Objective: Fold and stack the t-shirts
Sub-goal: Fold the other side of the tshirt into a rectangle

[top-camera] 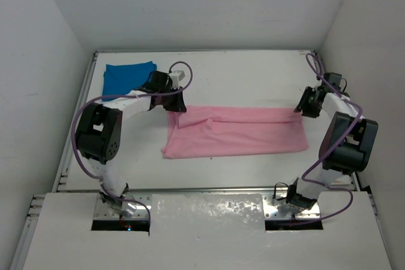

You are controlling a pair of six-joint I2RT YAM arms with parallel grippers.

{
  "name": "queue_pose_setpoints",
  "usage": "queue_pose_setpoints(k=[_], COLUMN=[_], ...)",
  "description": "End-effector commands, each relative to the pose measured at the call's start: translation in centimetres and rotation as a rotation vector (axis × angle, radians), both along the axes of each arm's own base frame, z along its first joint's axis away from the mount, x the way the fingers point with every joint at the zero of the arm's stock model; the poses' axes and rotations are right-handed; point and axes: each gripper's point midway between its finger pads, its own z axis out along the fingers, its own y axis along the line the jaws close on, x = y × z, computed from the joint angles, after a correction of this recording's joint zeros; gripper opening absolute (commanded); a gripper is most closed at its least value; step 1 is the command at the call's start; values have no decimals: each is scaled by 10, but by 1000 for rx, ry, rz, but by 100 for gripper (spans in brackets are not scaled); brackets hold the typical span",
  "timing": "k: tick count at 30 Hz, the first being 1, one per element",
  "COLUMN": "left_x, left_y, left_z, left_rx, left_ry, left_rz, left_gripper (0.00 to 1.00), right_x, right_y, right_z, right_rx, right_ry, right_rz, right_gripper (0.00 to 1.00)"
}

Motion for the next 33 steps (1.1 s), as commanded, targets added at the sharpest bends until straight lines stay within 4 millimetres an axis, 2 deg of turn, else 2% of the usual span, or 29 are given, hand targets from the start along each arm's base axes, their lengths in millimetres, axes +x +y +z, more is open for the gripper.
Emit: queue_pose_setpoints(k=[1, 4, 6, 9, 15, 21, 23, 28, 33], left_x=[13, 17, 16, 18, 22, 26, 22, 9, 5], left_y=[-10, -14, -14, -5, 1, 18, 21, 20, 23], left_z=[37, 49, 42, 25, 15, -11, -21, -24, -29], left_rx=[-55, -69, -51, 6, 50, 172, 192, 170, 189], left_ry=[-142, -183, -158, -118, -95, -18, 37, 93, 125], left_rz=[-31, -41, -48, -16, 7, 44, 49, 65, 72], left_gripper=[10, 18, 23, 25, 26, 27, 27, 27, 32], right_x=[5, 3, 2, 2, 2, 0, 2, 4, 4], right_y=[-3, -2, -3, -4, -5, -5, -4, -5, -5], right_z=[14, 14, 16, 17, 19, 18, 18, 20, 19], right_rx=[-18, -18, -21, -31, -33, -36, -34, -34, -35], right_ry=[-49, -45, -47, -49, -52, -47, -51, -54, -56], right_rz=[8, 9, 6, 7, 6, 8, 10, 9, 12], right_gripper=[38, 38, 38, 38, 38, 38, 38, 38, 38])
